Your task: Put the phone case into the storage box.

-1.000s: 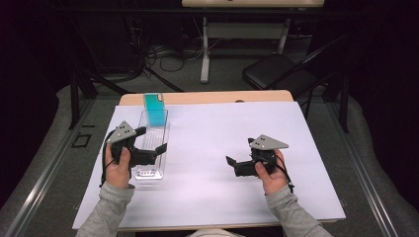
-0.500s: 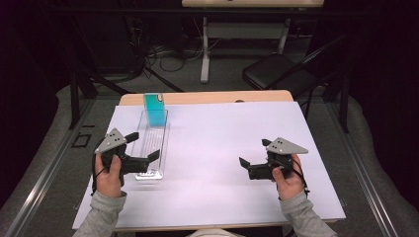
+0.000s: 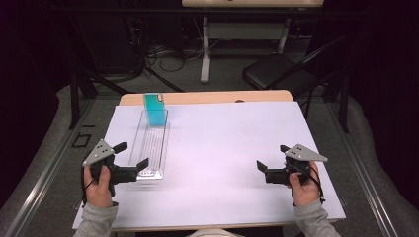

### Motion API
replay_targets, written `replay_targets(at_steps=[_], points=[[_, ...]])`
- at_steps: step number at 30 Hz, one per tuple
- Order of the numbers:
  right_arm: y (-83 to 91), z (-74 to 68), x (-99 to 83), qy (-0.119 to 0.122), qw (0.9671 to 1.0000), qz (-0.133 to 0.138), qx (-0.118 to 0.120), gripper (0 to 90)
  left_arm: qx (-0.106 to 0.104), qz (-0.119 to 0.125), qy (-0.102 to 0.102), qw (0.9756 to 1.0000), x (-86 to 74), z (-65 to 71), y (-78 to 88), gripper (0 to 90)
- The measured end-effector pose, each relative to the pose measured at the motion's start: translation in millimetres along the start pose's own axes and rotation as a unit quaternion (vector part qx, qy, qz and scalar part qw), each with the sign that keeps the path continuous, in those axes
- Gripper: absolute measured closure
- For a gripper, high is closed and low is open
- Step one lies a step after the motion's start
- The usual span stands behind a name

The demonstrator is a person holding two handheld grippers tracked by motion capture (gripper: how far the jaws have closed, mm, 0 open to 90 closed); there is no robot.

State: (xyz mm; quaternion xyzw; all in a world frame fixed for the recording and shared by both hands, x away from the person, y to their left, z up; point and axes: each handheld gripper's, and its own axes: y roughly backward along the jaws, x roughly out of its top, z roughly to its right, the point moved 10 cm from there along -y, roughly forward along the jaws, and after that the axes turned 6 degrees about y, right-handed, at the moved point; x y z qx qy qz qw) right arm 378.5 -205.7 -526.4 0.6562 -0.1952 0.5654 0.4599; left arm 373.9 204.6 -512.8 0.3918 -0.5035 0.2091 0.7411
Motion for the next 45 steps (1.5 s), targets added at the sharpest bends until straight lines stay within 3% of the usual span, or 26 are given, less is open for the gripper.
replay_targets(at_steps=[7, 17, 45], points=[[1.2, 11.7, -13.0, -0.003, 1.0000, -0.005, -0.007, 0.0, 0.008, 0.003, 0.012, 0.9999, -12.3, -10.7, 7.7, 0.4], [-0.9, 22.8, -28.1, -0.015, 0.9996, -0.010, -0.023, 0.0, 0.028, 0.013, 0.014, 0.9994, -19.1, -26.1, 10.5, 0.4], [-9.3, 38.2, -47.3, -0.031, 0.9987, -0.021, -0.035, 0.0, 0.041, 0.018, 0.028, 0.9986, -28.6, -42.9, 10.3, 0.4]])
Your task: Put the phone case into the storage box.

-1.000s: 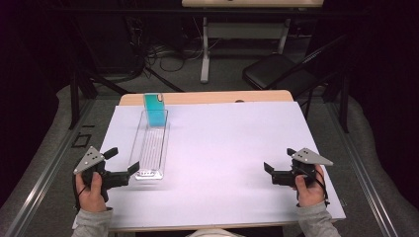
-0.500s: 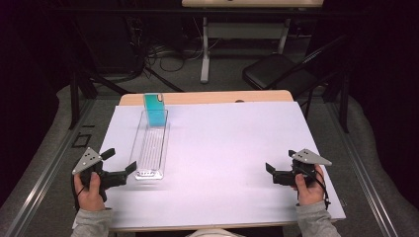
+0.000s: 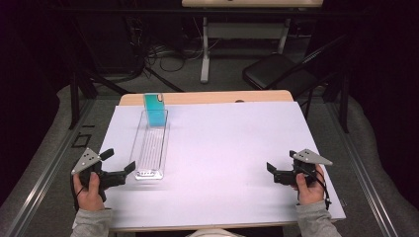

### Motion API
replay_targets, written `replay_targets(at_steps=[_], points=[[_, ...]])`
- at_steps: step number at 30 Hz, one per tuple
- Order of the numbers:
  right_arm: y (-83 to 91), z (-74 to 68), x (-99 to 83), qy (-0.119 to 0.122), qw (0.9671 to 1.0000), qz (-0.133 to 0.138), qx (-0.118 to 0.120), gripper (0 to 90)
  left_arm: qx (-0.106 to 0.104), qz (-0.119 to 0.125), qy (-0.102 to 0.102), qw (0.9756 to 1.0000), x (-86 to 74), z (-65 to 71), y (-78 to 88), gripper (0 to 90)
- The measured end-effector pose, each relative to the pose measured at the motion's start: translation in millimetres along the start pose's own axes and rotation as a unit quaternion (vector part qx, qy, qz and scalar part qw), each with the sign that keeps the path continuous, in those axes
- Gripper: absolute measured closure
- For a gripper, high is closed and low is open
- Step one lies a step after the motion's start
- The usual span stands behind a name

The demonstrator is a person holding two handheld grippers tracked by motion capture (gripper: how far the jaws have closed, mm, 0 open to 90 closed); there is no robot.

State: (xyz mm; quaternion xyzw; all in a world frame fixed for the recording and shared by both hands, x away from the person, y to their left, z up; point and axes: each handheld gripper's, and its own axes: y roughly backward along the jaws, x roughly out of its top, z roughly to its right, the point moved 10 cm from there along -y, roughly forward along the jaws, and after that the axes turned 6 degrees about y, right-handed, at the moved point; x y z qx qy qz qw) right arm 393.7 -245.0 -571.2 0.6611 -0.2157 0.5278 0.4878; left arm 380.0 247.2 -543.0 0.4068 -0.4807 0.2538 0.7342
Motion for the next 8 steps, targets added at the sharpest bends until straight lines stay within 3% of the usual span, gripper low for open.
replay_targets(at_steps=[8], points=[[-0.5, -0.9, -0.4, 0.001, 1.0000, -0.001, 0.001, 0.0, 0.003, 0.003, 0.003, 1.0000, 0.9, -2.4, 1.6, 0.4]])
